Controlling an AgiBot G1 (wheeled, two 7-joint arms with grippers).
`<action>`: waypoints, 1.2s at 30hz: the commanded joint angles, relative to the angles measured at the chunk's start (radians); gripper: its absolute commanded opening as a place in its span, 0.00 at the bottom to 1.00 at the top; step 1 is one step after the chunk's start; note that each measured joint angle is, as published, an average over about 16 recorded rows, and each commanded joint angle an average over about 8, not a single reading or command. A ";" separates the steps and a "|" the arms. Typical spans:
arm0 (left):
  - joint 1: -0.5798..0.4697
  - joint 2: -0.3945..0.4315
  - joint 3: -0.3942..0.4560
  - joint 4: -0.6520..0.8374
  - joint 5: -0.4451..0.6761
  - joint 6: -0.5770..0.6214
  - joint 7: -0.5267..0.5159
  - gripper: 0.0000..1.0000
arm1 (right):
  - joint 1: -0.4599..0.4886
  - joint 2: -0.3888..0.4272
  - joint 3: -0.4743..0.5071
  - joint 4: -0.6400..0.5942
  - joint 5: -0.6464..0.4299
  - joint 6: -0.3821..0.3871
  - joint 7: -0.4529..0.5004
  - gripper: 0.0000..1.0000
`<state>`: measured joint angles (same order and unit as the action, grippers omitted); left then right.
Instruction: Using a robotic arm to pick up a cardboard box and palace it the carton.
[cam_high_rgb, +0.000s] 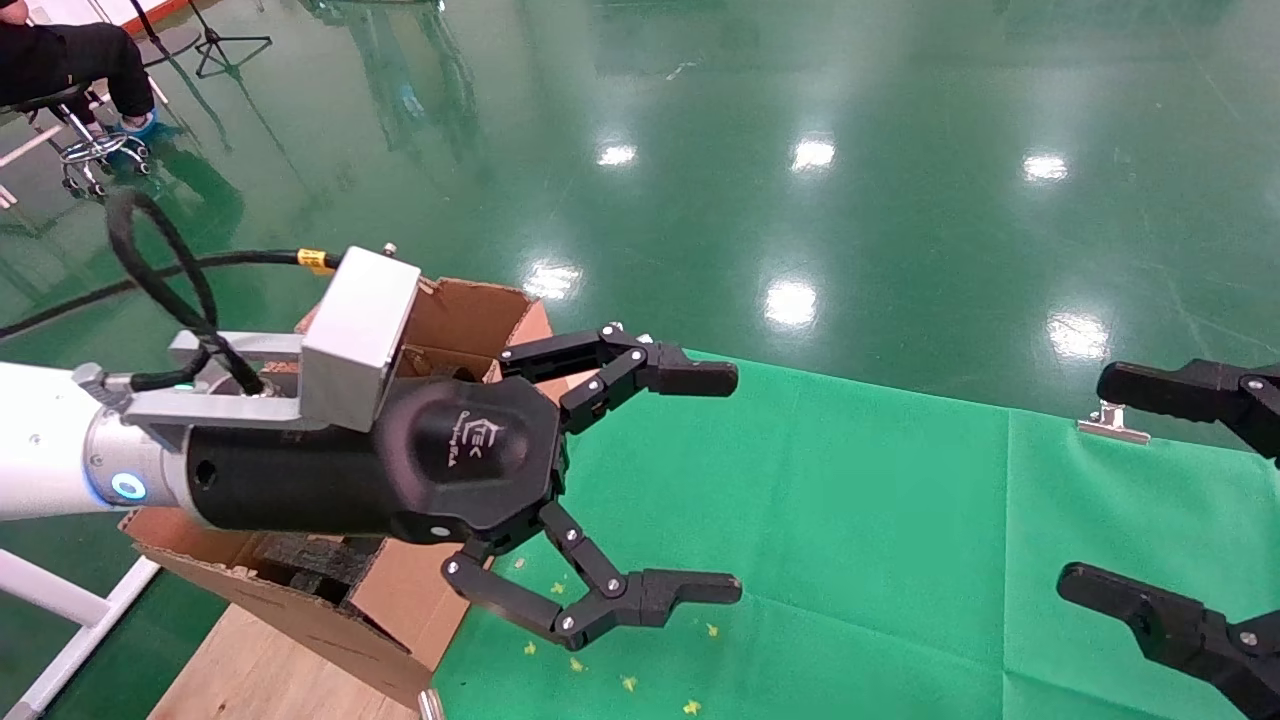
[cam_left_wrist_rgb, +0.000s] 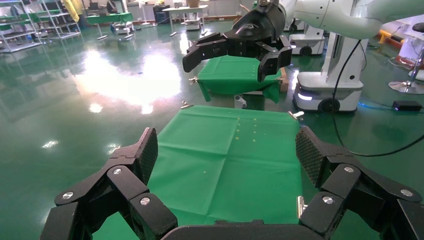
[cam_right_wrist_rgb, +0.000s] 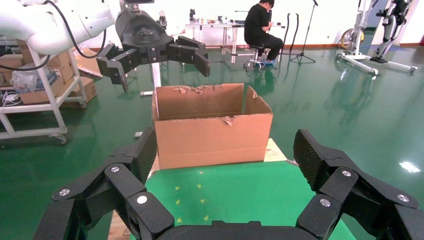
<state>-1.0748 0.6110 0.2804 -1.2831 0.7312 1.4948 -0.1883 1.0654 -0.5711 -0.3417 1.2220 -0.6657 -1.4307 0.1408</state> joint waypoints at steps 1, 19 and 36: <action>0.000 0.000 0.000 0.000 0.000 0.000 0.000 1.00 | 0.000 0.000 0.000 0.000 0.000 0.000 0.000 1.00; -0.001 0.000 0.001 0.001 0.000 0.000 0.000 1.00 | 0.000 0.000 0.000 0.000 0.000 0.000 0.000 1.00; -0.001 0.000 0.001 0.001 0.000 0.000 0.000 1.00 | 0.000 0.000 0.000 0.000 0.000 0.000 0.000 1.00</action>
<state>-1.0757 0.6110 0.2810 -1.2825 0.7317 1.4947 -0.1883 1.0654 -0.5711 -0.3417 1.2220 -0.6657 -1.4306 0.1408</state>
